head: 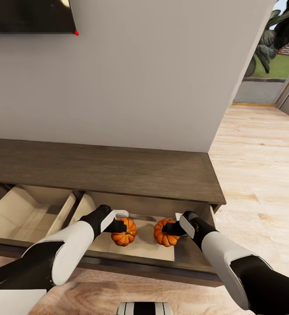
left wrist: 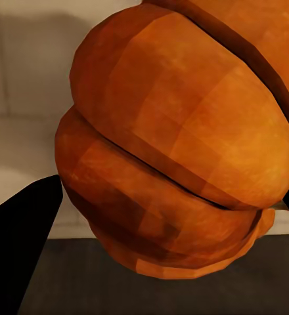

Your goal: Place each of the two pumpkins and all three candles from the living room inside a cabinet in the living room (use any cabinet), then make sure every cabinet is closed, and position the cauldron so it is next to a table in the living room.

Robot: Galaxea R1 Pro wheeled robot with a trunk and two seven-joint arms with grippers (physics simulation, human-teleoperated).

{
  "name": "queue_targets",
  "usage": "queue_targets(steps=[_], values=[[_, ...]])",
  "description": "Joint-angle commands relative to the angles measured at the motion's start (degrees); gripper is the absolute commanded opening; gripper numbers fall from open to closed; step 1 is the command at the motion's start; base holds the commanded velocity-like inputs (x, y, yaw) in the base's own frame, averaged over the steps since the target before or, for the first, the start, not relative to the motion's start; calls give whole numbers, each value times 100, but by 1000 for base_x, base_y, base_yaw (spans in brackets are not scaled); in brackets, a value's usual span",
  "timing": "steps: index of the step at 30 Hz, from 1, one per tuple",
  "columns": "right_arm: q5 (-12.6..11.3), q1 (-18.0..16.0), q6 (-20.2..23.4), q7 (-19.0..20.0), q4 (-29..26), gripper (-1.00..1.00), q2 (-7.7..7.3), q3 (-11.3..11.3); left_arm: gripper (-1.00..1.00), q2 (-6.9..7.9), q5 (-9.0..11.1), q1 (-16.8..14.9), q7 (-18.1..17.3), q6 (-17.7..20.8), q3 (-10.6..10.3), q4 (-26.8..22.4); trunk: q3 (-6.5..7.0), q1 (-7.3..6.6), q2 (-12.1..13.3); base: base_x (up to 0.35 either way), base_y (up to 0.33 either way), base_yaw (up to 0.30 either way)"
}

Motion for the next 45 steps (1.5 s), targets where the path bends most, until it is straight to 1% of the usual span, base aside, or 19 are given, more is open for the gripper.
queue_targets(steps=[1, 15, 21, 34, 41, 45], values=[[-63, -2, 23, -49, -12, -100, -2, 35, -100, -4, -46, -2, 22, 29, 51, -12, -27, 1, -4, 0, 0, 0], [-63, -2, 22, -39, -12, -100, -2, 35, -100, -4, -46, -2, 22, 29, 53, -13, -27, 1, -4, 0, 0, 0], [-65, -2, 22, -31, -11, -100, -2, 35, -100, -4, -44, -2, 22, 29, 60, -13, -160, 16, -12, 0, 0, 0], [-65, -2, 22, -31, -12, -100, -2, 35, -100, -4, -34, -2, 22, 29, 60, -13, -160, 16, -12, 0, 0, 0], [-63, -2, 22, -31, -12, -100, -2, 35, -100, 0, -33, -2, 22, 37, 60, -13, -315, 34, -21, 0, 0, 0], [-64, -2, 22, -31, -11, -100, -2, 35, -100, -1, -31, -2, 21, 38, 60, -13, -315, 34, -21, 0, 0, 0]])
